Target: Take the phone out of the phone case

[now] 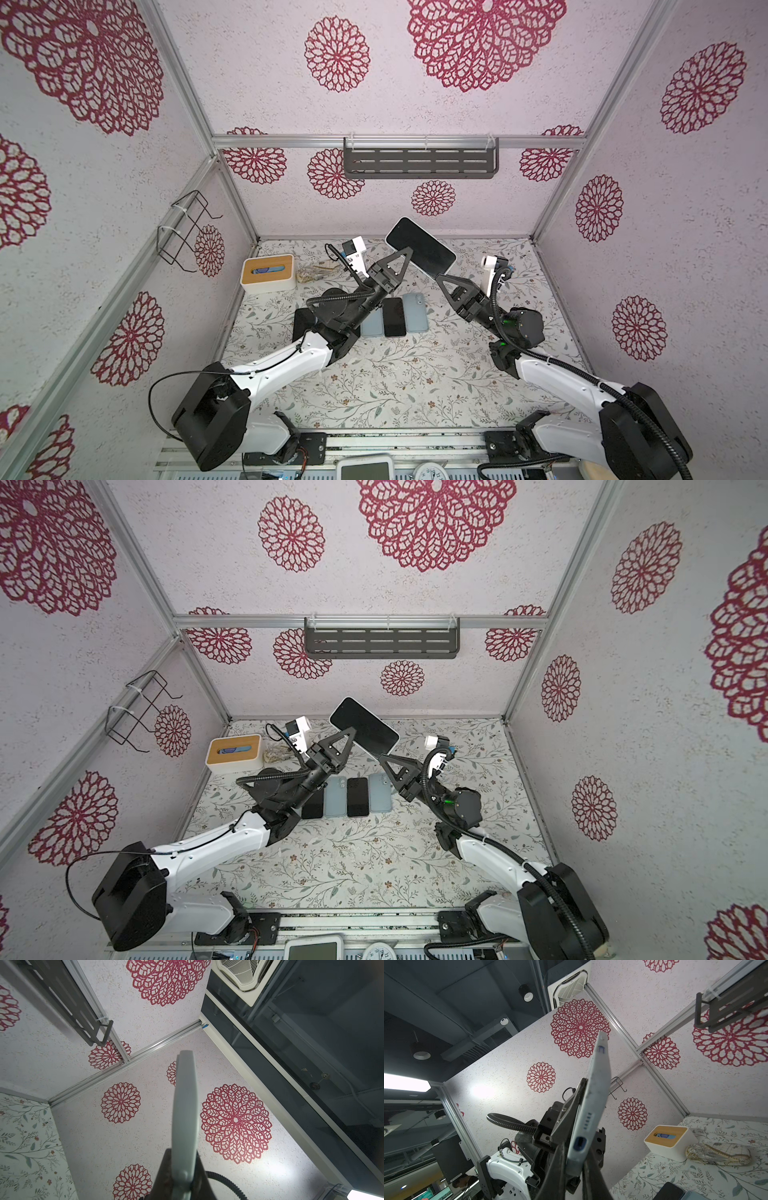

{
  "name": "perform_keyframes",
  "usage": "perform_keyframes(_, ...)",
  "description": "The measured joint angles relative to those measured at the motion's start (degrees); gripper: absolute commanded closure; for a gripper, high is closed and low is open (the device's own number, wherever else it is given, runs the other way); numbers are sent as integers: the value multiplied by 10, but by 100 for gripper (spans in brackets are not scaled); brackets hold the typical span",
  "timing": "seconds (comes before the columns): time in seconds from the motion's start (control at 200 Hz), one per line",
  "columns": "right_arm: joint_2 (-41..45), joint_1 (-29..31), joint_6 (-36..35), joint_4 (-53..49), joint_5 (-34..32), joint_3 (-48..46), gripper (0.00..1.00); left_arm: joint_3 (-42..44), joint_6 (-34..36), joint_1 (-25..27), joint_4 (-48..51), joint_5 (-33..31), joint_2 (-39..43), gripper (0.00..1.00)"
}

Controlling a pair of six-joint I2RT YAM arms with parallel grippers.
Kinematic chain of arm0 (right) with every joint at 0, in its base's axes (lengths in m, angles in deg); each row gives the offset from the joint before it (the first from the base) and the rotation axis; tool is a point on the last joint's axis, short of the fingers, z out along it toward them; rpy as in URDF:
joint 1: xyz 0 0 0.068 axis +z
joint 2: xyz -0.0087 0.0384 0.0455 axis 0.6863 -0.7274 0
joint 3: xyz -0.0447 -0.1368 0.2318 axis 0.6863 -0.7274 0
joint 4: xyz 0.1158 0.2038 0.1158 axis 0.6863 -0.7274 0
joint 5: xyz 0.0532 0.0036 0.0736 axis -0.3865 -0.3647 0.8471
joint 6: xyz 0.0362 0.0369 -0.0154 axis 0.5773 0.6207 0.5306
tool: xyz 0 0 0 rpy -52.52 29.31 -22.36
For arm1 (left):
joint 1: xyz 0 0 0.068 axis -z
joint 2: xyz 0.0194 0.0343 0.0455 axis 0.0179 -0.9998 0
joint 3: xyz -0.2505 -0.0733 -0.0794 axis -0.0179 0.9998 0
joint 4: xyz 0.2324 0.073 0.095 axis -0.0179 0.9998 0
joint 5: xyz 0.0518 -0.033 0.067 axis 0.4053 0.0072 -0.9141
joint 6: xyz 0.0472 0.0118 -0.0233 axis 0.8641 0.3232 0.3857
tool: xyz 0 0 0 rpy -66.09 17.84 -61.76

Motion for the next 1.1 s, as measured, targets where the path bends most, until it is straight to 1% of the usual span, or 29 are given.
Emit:
perform_keyframes(0.185,0,5,-3,-6,7,0,89,0,-2,3,59,-18,28,100)
perform_keyframes(0.335,0,8,-19,-17,7,0,89,-12,-14,4,102,-29,33,100)
perform_keyframes(0.555,7,10,-74,-47,-4,0,91,-42,-45,4,181,-41,33,100)
perform_keyframes(0.741,19,14,-121,-75,-7,0,86,-51,-66,4,229,-47,42,100)
perform_keyframes(0.951,24,14,-171,-98,-7,0,83,-59,-82,3,261,-51,43,100)
perform_keyframes(1.016,28,14,-192,-111,-7,0,81,-60,-86,3,271,-53,43,100)
perform_keyframes(1.101,31,15,-226,-128,-7,0,75,-63,-92,3,284,-53,44,100)
